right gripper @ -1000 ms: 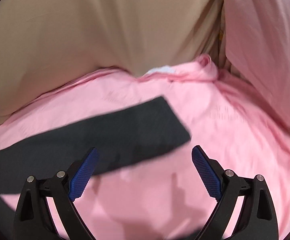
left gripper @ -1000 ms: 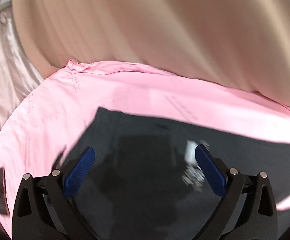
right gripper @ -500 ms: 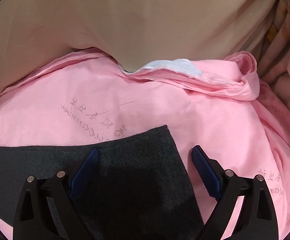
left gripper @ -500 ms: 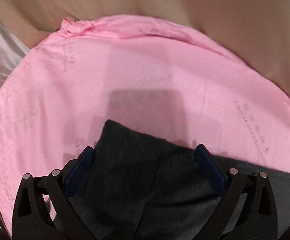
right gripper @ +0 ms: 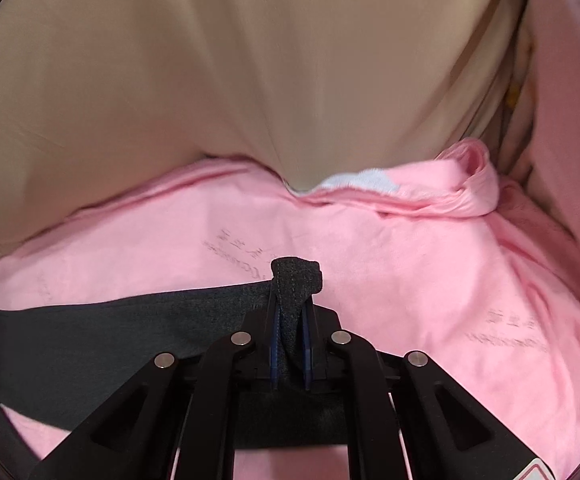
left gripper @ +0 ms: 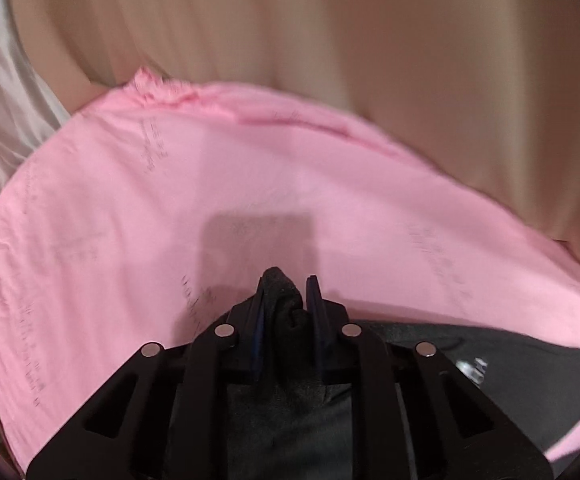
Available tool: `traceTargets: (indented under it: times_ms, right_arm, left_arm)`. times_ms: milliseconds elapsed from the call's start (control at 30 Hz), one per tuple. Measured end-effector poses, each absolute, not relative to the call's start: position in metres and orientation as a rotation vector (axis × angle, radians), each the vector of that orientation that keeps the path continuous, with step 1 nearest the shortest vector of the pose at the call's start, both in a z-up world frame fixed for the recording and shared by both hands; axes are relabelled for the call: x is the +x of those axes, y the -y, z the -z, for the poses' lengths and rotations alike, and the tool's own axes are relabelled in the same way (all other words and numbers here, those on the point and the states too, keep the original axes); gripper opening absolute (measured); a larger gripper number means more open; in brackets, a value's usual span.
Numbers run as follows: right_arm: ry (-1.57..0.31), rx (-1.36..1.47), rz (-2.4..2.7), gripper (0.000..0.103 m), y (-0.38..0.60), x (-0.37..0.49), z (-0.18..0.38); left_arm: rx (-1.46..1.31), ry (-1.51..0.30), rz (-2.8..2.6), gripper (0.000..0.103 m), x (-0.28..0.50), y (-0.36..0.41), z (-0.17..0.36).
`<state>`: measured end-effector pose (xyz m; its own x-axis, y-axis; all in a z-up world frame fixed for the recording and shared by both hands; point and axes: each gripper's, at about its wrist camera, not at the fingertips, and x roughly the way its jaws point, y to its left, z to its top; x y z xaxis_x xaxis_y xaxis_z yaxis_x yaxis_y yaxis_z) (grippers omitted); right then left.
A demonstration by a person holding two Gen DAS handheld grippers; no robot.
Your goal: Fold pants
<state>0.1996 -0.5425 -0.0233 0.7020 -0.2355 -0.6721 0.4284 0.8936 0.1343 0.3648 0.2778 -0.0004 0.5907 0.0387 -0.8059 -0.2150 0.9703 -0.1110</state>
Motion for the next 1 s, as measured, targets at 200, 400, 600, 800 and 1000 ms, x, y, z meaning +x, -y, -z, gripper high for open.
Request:
traceTargets:
  times_ms: [200,400,600,800,1000]
  right_arm:
    - [-0.603,0.242,0.341,0.007,0.523,0.101,-0.031]
    - [-0.632,0.184,0.364,0.007,0.495,0.018,-0.017]
    - [-0.783,0.184,0.458,0.035,0.493,-0.021,0.054]
    - [-0.668,0.246,0.537,0.061,0.472,-0.078,0.040]
    - [-0.594,0.298,0.474,0.064,0.433,-0.106,0.034]
  left_arm:
    - [-0.174,-0.823,-0.098,0.017,0.274,-0.289,-0.050]
    - [-0.164,-0.855,-0.113,0.017,0.168,-0.301,-0.036]
    - [-0.255,-0.922,-0.178,0.055,0.113,-0.314,0.021]
    - [-0.544,-0.815,-0.129,0.095,0.072,-0.326,0.017]
    - [-0.685,-0.857,-0.116,0.097,0.097,-0.328,0.030]
